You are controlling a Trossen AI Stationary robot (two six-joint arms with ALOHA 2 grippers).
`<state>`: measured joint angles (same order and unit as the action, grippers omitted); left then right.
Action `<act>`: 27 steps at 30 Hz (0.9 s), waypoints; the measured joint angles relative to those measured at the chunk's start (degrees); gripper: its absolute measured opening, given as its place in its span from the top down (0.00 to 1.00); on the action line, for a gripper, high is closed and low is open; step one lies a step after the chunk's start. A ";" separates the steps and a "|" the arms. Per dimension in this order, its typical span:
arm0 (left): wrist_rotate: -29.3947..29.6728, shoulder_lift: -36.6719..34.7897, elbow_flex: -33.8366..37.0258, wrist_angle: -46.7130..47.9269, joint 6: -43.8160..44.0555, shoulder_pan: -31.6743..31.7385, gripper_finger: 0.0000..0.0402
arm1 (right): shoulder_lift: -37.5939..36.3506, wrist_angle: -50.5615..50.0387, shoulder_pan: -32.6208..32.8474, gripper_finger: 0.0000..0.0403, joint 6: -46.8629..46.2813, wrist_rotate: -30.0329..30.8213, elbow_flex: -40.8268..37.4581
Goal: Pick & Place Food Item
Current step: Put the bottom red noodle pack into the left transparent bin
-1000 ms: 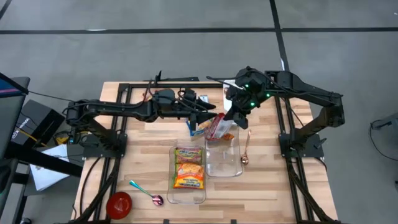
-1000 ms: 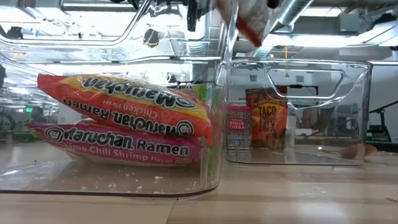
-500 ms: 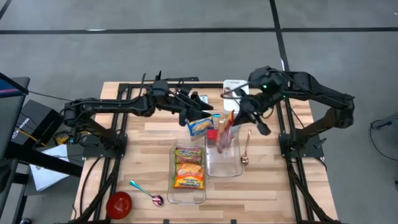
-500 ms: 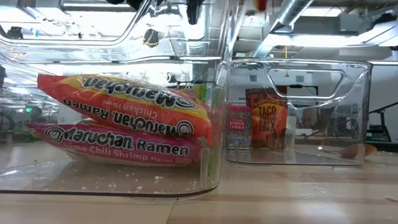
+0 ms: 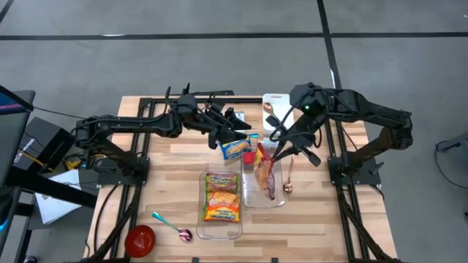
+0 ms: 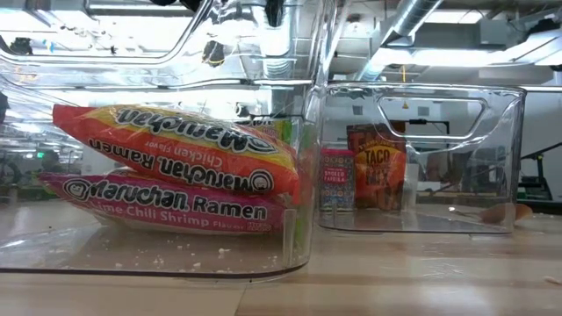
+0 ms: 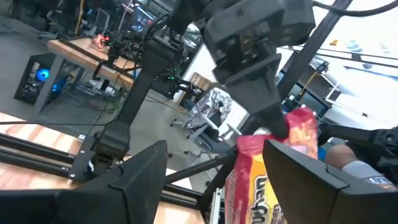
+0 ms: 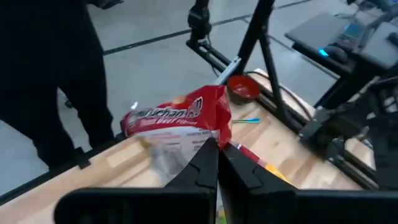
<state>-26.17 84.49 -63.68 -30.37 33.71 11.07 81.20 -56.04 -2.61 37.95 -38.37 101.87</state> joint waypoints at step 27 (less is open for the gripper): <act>-13.18 0.04 0.00 -3.19 5.20 -0.26 0.35 | 5.54 13.93 -2.08 1.00 -3.67 -6.82 0.06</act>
<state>-39.35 84.53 -63.68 -33.56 38.92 10.81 86.74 -42.11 -4.69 34.28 -45.19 101.93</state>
